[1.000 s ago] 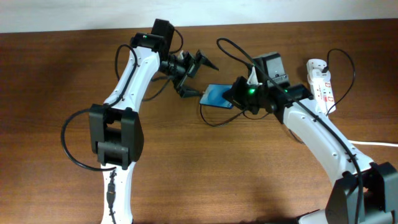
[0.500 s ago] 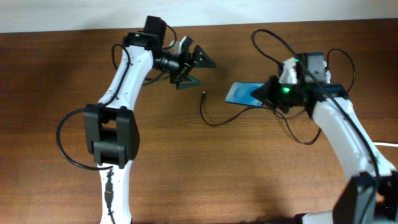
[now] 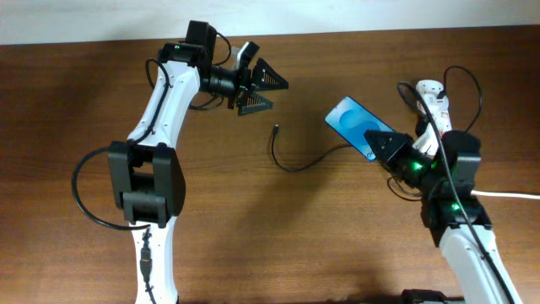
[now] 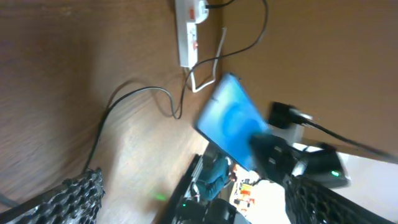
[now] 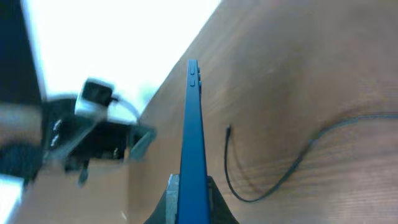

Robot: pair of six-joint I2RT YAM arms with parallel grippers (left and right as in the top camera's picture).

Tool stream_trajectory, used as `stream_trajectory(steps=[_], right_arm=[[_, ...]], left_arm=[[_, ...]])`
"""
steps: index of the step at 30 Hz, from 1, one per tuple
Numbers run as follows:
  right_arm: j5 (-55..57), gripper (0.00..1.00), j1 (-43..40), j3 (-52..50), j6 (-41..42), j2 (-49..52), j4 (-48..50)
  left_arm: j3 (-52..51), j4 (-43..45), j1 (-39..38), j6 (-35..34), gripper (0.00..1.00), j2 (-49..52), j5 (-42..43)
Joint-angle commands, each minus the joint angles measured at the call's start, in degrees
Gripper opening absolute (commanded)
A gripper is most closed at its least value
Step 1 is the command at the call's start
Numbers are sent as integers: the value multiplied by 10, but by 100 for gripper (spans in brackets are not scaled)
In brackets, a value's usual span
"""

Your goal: Plug charger to phone and switch on socket

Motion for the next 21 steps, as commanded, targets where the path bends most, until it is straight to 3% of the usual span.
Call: stream_trajectory(steps=[1, 5, 10, 16, 21], right_arm=[[95, 4, 33, 0, 173, 28, 58], [169, 4, 93, 0, 296, 85, 157], [220, 4, 167, 2, 362, 187, 333], [281, 4, 221, 33, 433, 277, 420], [293, 4, 243, 82, 432, 300, 421]], left_arm=[[11, 1, 0, 16, 99, -3, 26], [11, 1, -1, 7, 99, -3, 26], [11, 19, -1, -48, 99, -3, 26], [11, 48, -7, -115, 95, -3, 25], [11, 90, -14, -168, 73, -3, 18]])
